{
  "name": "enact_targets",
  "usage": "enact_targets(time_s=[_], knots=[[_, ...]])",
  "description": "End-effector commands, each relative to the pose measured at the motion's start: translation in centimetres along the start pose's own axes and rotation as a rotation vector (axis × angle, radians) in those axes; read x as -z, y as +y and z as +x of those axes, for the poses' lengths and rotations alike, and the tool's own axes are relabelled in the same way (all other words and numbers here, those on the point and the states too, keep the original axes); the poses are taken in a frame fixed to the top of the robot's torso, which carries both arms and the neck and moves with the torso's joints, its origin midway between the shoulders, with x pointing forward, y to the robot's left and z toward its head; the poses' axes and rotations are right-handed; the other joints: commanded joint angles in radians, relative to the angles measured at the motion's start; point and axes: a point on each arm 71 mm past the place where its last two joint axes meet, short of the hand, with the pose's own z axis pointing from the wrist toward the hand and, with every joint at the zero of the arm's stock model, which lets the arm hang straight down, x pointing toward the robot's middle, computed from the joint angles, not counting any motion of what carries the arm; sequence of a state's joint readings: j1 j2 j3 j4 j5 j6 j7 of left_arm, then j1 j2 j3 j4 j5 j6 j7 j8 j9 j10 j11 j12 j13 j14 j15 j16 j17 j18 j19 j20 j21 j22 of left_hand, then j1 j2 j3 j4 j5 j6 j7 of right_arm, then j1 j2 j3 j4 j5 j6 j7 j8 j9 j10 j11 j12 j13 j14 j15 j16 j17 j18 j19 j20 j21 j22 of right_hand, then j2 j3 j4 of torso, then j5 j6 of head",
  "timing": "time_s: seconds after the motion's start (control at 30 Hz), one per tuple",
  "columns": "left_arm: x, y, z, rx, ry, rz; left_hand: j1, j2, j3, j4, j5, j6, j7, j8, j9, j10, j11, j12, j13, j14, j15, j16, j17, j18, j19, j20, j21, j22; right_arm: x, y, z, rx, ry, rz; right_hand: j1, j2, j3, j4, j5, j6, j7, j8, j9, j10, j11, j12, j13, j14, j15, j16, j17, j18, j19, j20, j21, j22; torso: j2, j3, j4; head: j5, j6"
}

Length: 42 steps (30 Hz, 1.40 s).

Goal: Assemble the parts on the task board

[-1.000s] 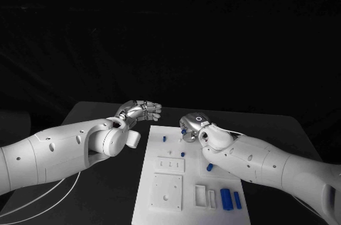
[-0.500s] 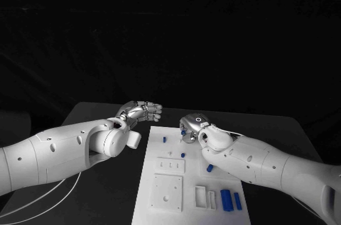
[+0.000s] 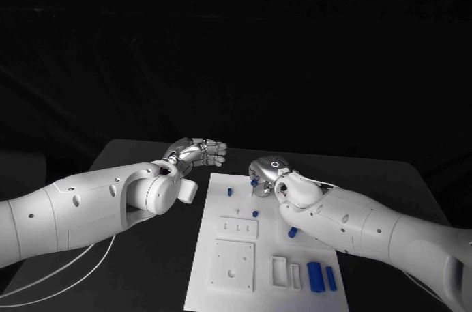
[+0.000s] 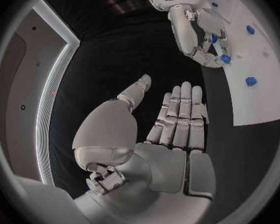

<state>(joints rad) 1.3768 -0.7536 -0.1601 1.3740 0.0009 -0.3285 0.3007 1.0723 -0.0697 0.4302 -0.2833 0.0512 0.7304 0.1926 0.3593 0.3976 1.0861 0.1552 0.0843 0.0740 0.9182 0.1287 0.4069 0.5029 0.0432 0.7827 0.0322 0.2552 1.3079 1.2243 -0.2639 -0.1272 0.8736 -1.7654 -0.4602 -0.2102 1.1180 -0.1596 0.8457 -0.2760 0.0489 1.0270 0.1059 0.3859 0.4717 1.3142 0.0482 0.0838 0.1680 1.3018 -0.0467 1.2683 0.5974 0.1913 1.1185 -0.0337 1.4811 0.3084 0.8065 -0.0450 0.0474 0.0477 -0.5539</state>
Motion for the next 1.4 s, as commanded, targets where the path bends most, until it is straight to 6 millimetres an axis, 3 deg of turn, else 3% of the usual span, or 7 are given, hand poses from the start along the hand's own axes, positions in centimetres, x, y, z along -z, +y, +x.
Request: enact_targets(time_s=[0.03, 0.27, 0.67, 1.2, 1.4], knots=[[-0.08, -0.15, 0.23, 0.009, 0.006, 0.004, -0.003, -0.002, 0.003, -0.001, 0.002, 0.009, 0.008, -0.004, -0.001, -0.004, 0.005, -0.005, -0.001, 0.001, 0.003, -0.004, 0.001, 0.019, -0.005, -0.002, 0.006, 0.023, -0.03, 0.04, 0.21, 0.008, 0.021, -0.005, 0.008, 0.006, 0.007, 0.002, 0.003, -0.004, 0.005, 0.005, 0.001, 0.006, 0.005, -0.002, 0.0, -0.009, -0.013, 0.004, -0.002, 0.071, 0.013, -0.022, 0.001, 0.001, -0.001, 0.0007, -0.0003, 0.002, 0.001], [-0.12, -0.15, 0.25, 0.009, 0.007, 0.004, -0.003, -0.002, 0.003, -0.001, 0.002, 0.009, 0.008, -0.004, -0.001, -0.004, 0.005, -0.006, -0.001, 0.001, 0.003, -0.004, 0.001, 0.019, -0.006, -0.002, 0.006, 0.023, -0.05, -0.11, 0.29, 0.011, 0.03, 0.001, 0.008, 0.004, 0.007, 0.001, 0.003, -0.006, 0.005, 0.003, 0.001, 0.005, 0.006, -0.004, 0.001, -0.009, -0.012, 0.004, -0.003, 0.071, 0.012, -0.022, 0.0, 0.001, -0.001, 0.0004, -0.0035, 0.0, 0.001], [-0.12, -0.14, 0.24, 0.01, 0.008, 0.003, -0.003, -0.003, 0.003, -0.001, 0.002, 0.009, 0.008, -0.005, -0.001, -0.003, 0.005, -0.006, -0.001, 0.001, 0.003, -0.004, 0.002, 0.02, -0.006, -0.002, 0.006, 0.023, -0.16, 0.09, 0.31, 0.009, 0.036, -0.001, 0.008, 0.002, 0.008, 0.002, 0.002, -0.01, 0.007, 0.0, 0.002, 0.001, 0.008, -0.008, 0.001, -0.009, -0.01, 0.003, -0.005, 0.071, 0.01, -0.02, -0.001, 0.002, 0.0, 0.0013, -0.0008, -0.001, 0.002], [-0.14, -0.13, 0.26, 0.009, 0.01, 0.002, -0.003, -0.004, 0.003, -0.001, 0.002, 0.009, 0.008, -0.005, -0.001, -0.003, 0.005, -0.007, -0.001, 0.001, 0.003, -0.005, 0.002, 0.02, -0.006, -0.002, 0.006, 0.022, -0.24, -0.31, 0.55, 0.009, 0.061, 0.016, 0.01, -0.006, 0.009, 0.004, 0.002, -0.027, 0.015, -0.013, 0.001, -0.019, 0.016, -0.018, 0.0, -0.009, -0.002, 0.002, -0.012, 0.071, 0.006, -0.018, -0.005, 0.004, -0.001, 0.0008, -0.0023, -0.001, 0.002], [-0.17, -0.13, 0.27, 0.009, 0.009, 0.001, -0.003, -0.004, 0.003, -0.001, 0.002, 0.009, 0.008, -0.005, -0.002, -0.003, 0.006, -0.007, -0.001, 0.001, 0.003, -0.005, 0.002, 0.019, -0.006, -0.002, 0.006, 0.022, -0.3, -0.12, 0.48, -0.017, 0.049, 0.014, 0.003, -0.02, 0.003, 0.007, 0.001, -0.052, 0.025, -0.029, -0.004, -0.05, 0.026, -0.024, -0.006, -0.011, 0.007, -0.001, -0.016, 0.071, 0.002, -0.015, -0.009, 0.003, -0.001, 0.001, -0.0021, -0.002, 0.003]])
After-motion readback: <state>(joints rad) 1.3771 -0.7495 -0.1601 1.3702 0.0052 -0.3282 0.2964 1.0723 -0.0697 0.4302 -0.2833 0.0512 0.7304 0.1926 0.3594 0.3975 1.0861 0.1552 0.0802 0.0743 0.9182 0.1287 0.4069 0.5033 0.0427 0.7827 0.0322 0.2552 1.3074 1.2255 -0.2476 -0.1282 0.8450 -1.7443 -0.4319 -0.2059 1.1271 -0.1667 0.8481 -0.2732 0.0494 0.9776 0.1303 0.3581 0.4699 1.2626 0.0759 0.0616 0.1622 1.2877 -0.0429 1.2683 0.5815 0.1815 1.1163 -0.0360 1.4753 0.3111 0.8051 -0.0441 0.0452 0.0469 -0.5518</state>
